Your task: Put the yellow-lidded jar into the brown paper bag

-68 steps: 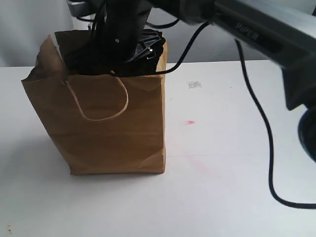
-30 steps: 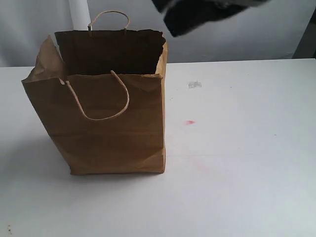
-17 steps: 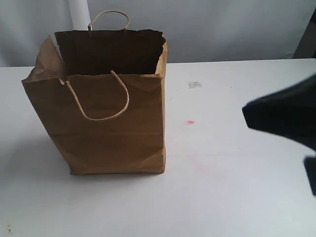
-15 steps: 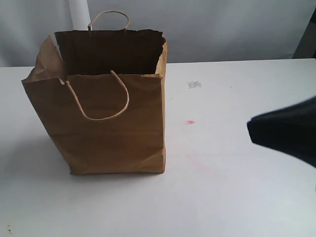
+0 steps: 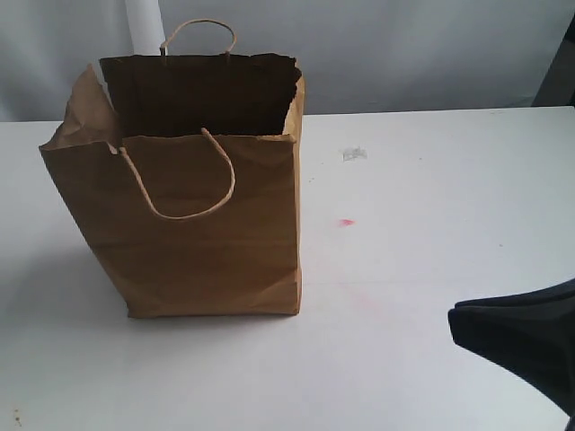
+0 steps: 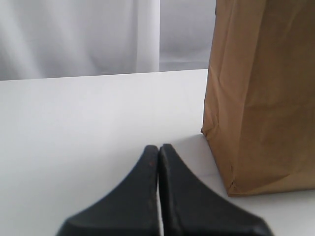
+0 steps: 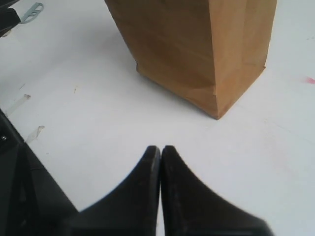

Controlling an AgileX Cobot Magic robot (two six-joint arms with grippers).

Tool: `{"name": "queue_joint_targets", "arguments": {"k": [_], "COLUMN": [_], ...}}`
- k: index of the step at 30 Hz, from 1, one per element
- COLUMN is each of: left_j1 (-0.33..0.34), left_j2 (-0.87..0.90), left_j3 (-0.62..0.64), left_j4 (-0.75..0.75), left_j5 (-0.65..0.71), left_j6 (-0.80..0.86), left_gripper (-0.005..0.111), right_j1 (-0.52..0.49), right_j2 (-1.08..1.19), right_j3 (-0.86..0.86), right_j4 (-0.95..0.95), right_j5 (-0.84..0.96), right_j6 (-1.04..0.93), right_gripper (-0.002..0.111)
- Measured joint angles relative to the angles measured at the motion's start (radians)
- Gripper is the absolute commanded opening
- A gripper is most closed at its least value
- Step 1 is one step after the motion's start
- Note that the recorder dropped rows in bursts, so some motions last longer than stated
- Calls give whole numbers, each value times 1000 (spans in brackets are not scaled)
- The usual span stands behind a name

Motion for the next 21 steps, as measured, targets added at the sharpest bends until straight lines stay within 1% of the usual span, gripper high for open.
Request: {"name": "queue_joint_targets", "arguments": {"k": [8,11,14,18,21], "left_j1": [0,0,0,0,0], "left_j2": [0,0,0,0,0], "left_j3": [0,0,0,0,0], "left_j4": [0,0,0,0,0], "left_j5": [0,0,0,0,0], "left_j6": [0,0,0,0,0], "left_gripper": [1,1,1,1,1], "right_j1": [0,0,-14,-98,-204], "right_j2": [0,0,-13,-72,-179], "right_j3": [2,2,12,96,253], "right_j4": [-30,-88,-154,-179,-185], "right_j5": [-8,-49,-131,-283,-460], "right_j6": [0,0,0,0,-2], "right_gripper": [0,0,0,0,0]}}
